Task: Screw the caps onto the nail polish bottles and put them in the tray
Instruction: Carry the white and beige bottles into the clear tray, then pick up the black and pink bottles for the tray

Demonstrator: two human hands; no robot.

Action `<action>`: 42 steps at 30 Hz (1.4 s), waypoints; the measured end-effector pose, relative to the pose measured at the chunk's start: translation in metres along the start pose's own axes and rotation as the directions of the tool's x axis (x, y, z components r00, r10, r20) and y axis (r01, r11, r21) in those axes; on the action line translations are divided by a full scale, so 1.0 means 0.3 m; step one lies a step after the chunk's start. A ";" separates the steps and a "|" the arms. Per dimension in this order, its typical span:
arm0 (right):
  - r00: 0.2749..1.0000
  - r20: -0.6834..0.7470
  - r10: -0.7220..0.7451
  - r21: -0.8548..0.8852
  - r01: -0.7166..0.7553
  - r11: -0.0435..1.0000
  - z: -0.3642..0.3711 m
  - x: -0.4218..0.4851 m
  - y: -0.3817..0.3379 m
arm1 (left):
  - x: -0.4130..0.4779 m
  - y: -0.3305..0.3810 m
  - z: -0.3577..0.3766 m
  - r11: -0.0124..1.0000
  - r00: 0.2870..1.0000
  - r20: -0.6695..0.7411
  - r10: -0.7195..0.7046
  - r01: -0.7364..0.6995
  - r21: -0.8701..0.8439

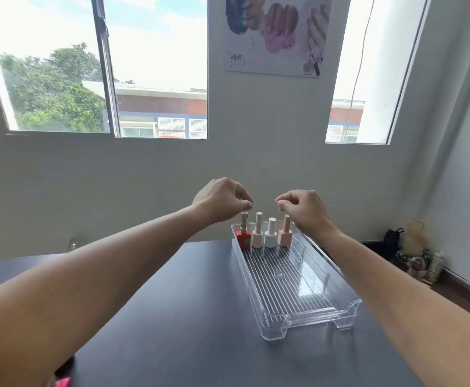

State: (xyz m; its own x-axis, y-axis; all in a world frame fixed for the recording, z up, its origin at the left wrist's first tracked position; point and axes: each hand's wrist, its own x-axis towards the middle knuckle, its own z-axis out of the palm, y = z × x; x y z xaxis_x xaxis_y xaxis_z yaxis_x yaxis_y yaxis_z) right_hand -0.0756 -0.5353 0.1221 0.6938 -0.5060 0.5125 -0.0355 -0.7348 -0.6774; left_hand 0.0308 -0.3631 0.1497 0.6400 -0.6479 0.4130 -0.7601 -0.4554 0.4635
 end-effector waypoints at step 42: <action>0.848 0.507 -0.156 0.234 0.039 0.972 0.542 -0.798 -0.582 | -0.955 -0.594 -0.338 0.824 0.932 0.084 -0.353 0.352 -0.445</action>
State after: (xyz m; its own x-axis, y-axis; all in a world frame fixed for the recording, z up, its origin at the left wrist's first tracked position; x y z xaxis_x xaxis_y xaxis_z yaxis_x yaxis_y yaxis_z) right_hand -0.1186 -0.2124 0.0321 0.9584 -0.0852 0.2725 0.1607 -0.6280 -0.7615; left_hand -0.0058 -0.0345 0.0282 0.8552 -0.4943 0.1558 -0.3509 -0.3310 0.8759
